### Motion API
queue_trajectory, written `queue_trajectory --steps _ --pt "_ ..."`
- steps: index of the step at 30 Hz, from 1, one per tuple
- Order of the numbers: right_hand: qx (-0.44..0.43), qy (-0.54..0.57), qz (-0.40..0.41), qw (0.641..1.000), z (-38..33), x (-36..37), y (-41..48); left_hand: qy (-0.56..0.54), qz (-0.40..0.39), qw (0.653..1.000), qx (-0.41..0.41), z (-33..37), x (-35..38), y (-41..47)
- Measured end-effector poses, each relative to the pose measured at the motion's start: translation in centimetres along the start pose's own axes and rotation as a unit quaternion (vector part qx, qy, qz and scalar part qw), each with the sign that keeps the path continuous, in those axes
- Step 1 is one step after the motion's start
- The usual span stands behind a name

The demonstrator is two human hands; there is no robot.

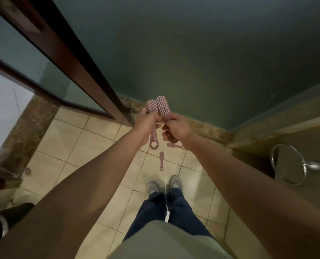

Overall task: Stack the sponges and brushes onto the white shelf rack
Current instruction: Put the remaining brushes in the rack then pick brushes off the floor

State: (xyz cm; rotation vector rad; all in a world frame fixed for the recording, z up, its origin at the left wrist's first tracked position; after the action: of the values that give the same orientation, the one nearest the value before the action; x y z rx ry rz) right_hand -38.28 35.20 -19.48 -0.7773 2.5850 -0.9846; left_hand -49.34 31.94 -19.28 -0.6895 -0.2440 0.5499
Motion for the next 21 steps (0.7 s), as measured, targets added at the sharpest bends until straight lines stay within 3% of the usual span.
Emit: queue_trajectory --steps 5,10,15,21 --pt "-0.028 0.062 0.025 0.997 -2.9 -3.2 -4.5 -0.011 -0.073 0.997 -0.010 3.7 3.7 -4.6" --pt "-0.059 0.122 0.058 0.989 -4.6 -7.2 -8.0 0.004 -0.097 0.995 0.007 6.0 7.9 -6.9" --pt "-0.100 0.082 0.118 0.985 -6.0 -12.9 -11.3 -0.005 -0.132 0.991 0.026 7.9 13.5 -9.7" --pt "-0.139 0.129 0.163 0.968 -6.6 -19.2 -14.5 0.030 -0.192 0.980 0.042 9.3 19.6 -12.3"
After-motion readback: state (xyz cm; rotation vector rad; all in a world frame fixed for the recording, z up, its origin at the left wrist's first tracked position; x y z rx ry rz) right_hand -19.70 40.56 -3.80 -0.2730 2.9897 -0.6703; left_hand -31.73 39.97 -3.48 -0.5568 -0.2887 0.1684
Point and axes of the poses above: each hand's wrist, its own y-axis towards the middle knuckle, its own x-axis out of the palm, z = x × y, the point moved 10 cm from there along y, towards the middle knuckle
